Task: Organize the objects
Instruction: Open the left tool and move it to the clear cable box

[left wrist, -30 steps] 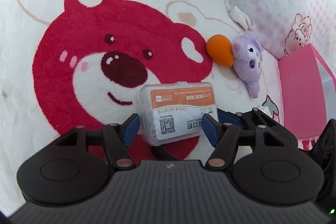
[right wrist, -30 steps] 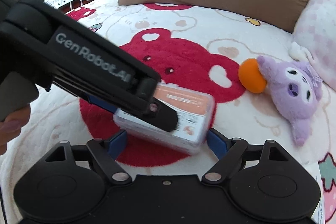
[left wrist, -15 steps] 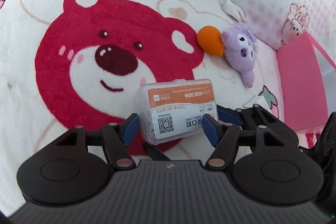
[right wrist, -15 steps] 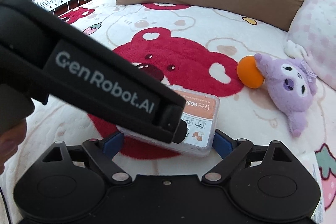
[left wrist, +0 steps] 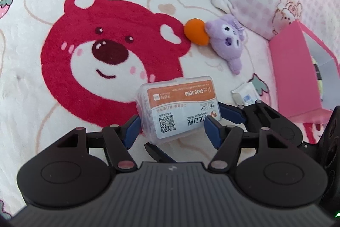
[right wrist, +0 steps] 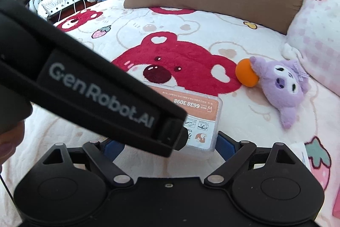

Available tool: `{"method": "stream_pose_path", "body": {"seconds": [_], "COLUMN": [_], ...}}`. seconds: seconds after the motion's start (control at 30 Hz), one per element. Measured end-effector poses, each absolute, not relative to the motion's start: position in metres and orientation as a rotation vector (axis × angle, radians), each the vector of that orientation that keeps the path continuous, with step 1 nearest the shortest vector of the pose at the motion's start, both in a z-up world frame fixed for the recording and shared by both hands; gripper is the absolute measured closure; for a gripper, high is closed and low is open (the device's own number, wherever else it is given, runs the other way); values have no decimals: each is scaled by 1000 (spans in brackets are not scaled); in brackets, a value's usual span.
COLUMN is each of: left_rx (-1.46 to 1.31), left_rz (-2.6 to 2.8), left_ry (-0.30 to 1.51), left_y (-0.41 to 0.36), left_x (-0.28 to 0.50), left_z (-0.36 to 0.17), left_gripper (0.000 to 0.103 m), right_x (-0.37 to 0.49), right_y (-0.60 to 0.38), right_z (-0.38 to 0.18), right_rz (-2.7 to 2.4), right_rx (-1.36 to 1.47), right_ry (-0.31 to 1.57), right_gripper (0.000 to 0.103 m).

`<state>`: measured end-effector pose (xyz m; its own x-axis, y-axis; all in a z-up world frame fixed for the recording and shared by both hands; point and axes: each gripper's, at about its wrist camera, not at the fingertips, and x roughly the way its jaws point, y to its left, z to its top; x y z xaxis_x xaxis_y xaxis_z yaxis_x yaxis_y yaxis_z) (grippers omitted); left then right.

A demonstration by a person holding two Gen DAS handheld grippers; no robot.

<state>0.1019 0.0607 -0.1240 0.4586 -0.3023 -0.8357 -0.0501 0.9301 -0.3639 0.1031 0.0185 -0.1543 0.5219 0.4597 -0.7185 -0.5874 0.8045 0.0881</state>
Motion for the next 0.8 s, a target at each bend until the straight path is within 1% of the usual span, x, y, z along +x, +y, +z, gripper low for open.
{"method": "stream_pose_path", "body": {"seconds": [0.1, 0.17, 0.23, 0.33, 0.37, 0.4, 0.43, 0.47, 0.57, 0.7, 0.73, 0.8], "left_rx": [-364, -358, -364, -442, -436, -424, -408, -402, -442, -398, -403, -422], "left_rz": [-188, -209, -231, -267, -278, -279, -272, -280, -301, -250, -233, -210], "left_ry": [1102, 1108, 1125, 1138, 1134, 1130, 1131, 1132, 1134, 1100, 1100, 1106], "left_y": [53, 49, 44, 44, 43, 41, 39, 37, 35, 40, 44, 53], "left_x": [96, 92, 88, 83, 82, 81, 80, 79, 78, 75, 75, 76], "left_z": [-122, -121, -122, -123, -124, -124, -124, -125, -128, -126, -127, -132], "left_gripper": [39, 42, 43, 44, 50, 52, 52, 53, 53, 52, 51, 51], "right_x": [100, 101, 94, 80, 81, 79, 63, 75, 58, 62, 65, 69], "right_y": [5, -6, -11, -19, -19, -23, -25, -18, -12, -23, -24, -26], "right_z": [-151, -149, -141, -134, -133, -132, -131, -143, -147, -148, -149, -147], "right_rz": [643, 662, 664, 655, 675, 709, 720, 726, 697, 651, 639, 629], "right_rx": [-153, -125, -93, -149, -146, -121, -110, -128, -229, -187, -187, -202], "right_ry": [816, 821, 798, 761, 771, 791, 799, 803, 793, 832, 831, 818], "right_gripper": [10, 10, 10, 10, 11, 16, 16, 16, 16, 15, 15, 14]}}
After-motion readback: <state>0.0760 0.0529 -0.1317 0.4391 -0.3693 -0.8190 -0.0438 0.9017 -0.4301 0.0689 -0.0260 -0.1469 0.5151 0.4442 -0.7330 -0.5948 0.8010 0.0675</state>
